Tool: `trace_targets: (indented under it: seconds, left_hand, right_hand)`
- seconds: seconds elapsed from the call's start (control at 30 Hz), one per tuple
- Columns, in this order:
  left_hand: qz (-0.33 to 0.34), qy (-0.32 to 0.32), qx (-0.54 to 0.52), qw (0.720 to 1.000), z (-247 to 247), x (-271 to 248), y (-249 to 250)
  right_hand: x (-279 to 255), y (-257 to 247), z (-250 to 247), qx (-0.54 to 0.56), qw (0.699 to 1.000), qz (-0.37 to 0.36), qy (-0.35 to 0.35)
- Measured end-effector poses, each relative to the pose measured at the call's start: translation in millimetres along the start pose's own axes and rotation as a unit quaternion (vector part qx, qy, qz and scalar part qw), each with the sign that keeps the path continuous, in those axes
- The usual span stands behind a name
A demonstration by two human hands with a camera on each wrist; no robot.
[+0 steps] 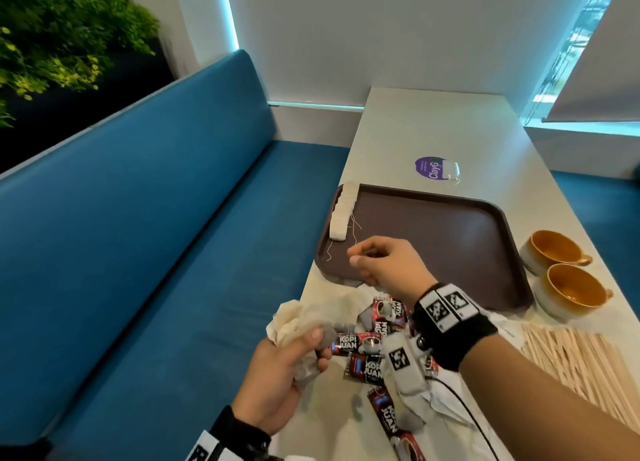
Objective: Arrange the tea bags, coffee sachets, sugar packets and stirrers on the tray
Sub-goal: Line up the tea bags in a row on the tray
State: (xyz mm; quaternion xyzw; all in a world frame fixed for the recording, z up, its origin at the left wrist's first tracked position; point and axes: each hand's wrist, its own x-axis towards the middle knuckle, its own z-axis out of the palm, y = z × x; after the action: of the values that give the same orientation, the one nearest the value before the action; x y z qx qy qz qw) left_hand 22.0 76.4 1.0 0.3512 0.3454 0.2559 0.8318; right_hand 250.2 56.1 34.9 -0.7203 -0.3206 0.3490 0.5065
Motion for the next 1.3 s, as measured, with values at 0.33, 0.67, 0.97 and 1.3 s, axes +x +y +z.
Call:
trace_targets:
  seconds: [0.33, 0.67, 0.97, 1.3]
  left_hand:
    - [0.029, -0.014, 0.007, 0.999, 14.3, -23.2, -6.7]
    - [0.026, -0.053, 0.121, 0.991, 20.1, -45.8, -10.4]
    - [0.028, -0.084, 0.170, 0.981, 29.0, -50.6, -8.5]
    - [0.055, -0.033, 0.128, 0.990, 37.2, -46.1, 2.4]
  right_hand:
    - [-105.8, 20.0, 19.3, 0.097, 0.995, -0.009, -0.032]
    - [-141.9, 22.6, -2.2, 0.105, 0.993, -0.038, -0.031]
    - [-151.5, 28.9, -6.4, 0.128, 0.991, -0.004, -0.042]
    - [-160.8, 26.1, -0.9, 0.180, 0.977, -0.089, -0.073]
